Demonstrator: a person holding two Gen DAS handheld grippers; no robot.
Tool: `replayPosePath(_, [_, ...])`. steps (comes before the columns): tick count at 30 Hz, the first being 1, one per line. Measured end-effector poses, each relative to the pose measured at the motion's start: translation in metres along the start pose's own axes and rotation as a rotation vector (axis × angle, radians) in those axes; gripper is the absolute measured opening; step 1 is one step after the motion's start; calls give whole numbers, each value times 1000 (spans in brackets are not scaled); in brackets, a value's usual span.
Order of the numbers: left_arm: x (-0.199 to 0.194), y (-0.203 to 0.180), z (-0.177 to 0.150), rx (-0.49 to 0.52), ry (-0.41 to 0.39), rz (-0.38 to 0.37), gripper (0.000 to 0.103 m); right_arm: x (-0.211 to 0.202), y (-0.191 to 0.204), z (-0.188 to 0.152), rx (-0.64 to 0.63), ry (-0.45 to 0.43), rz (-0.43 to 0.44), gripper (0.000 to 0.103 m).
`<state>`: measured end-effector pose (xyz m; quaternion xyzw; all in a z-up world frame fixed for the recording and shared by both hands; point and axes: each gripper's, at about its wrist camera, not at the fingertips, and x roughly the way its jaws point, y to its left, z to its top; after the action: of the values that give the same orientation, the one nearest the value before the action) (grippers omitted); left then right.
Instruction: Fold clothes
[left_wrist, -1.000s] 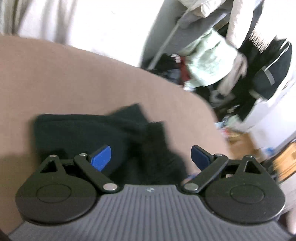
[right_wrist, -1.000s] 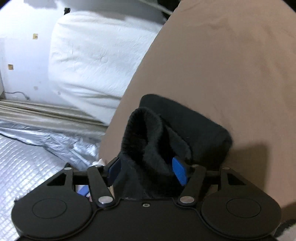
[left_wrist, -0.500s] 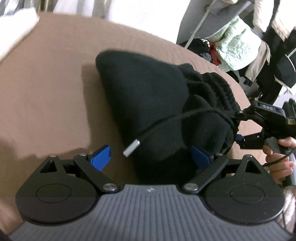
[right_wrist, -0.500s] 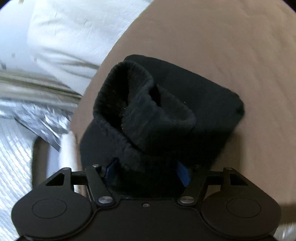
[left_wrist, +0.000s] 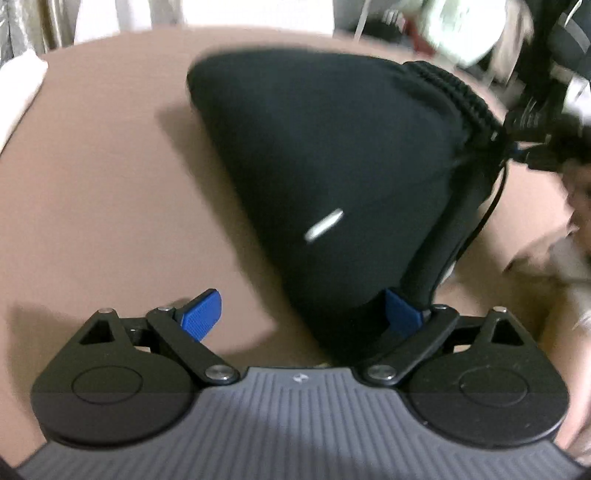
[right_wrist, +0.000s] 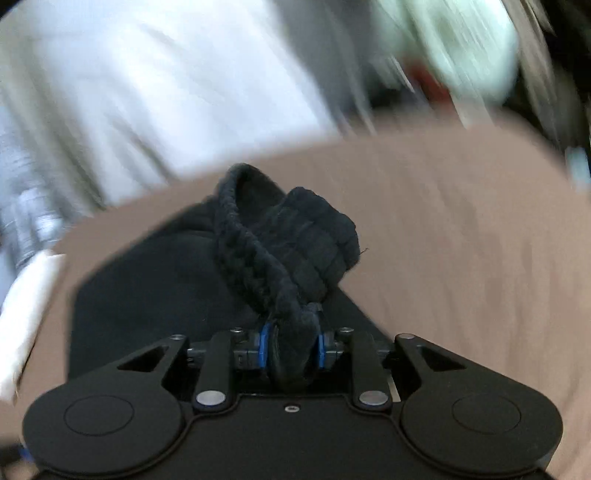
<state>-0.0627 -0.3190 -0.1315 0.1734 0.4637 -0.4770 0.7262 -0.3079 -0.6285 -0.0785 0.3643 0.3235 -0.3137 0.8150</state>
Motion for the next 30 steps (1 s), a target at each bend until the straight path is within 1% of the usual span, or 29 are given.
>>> replayPosePath(1, [7,1,-1,-26,25,-10,98,10,-15,4,90,42,36,27])
replayPosePath(3, [11,7,0,-67,54,-28,99,13,-40,10,223,74,127,30])
replayPosePath(4, [9,10,1,-74,56,-30,99,10,-41,11,238,76,143,31])
replayPosePath(5, [6,13,1,-80,56,-33,99,6,-42,12,242,72,155,35])
replayPosePath(7, [-5,13,-1,-66,38,-36,98,-7,-39,9,206,33,157,37])
replayPosePath(8, [-13,13,-1,-54,16,-47,96,-13,-36,8,184,-3,144,38])
replayPosePath(11, [-44,19,5,-45,-102,-113,96,-28,-37,10,167,-99,120,39])
replayPosePath(13, [-63,27,11,-90,-202,-133,96,-33,-32,12,168,-147,139,39])
replayPosePath(15, [-63,36,16,-146,-243,-150,97,-37,-33,7,132,-171,172,40])
replayPosePath(16, [-61,39,17,-169,-251,-153,97,-36,-27,6,88,-169,179,46])
replayPosePath(17, [-50,36,16,-164,-199,-132,97,-31,-15,4,27,-167,170,55])
replayPosePath(19, [-27,30,13,-153,-95,-90,97,-25,5,2,-93,-146,153,62])
replayPosePath(21, [-4,26,8,-148,7,-56,98,-20,18,3,-176,-117,140,62])
replayPosePath(23, [7,31,3,-203,56,-59,102,-16,16,7,-181,-110,92,62])
replayPosePath(24, [5,36,4,-227,65,-77,102,-8,15,11,-162,-89,55,62])
replayPosePath(26, [2,44,6,-267,82,-103,102,18,10,24,-129,-13,-32,59])
replayPosePath(27, [1,47,6,-283,82,-114,102,30,6,31,-123,23,-58,55])
replayPosePath(28, [0,50,5,-297,82,-123,102,37,3,37,-130,37,-40,39])
replayPosePath(29, [-1,49,5,-299,78,-124,102,41,1,44,-136,41,-20,38])
replayPosePath(30, [-2,48,5,-300,75,-124,102,43,1,48,-135,44,-19,38])
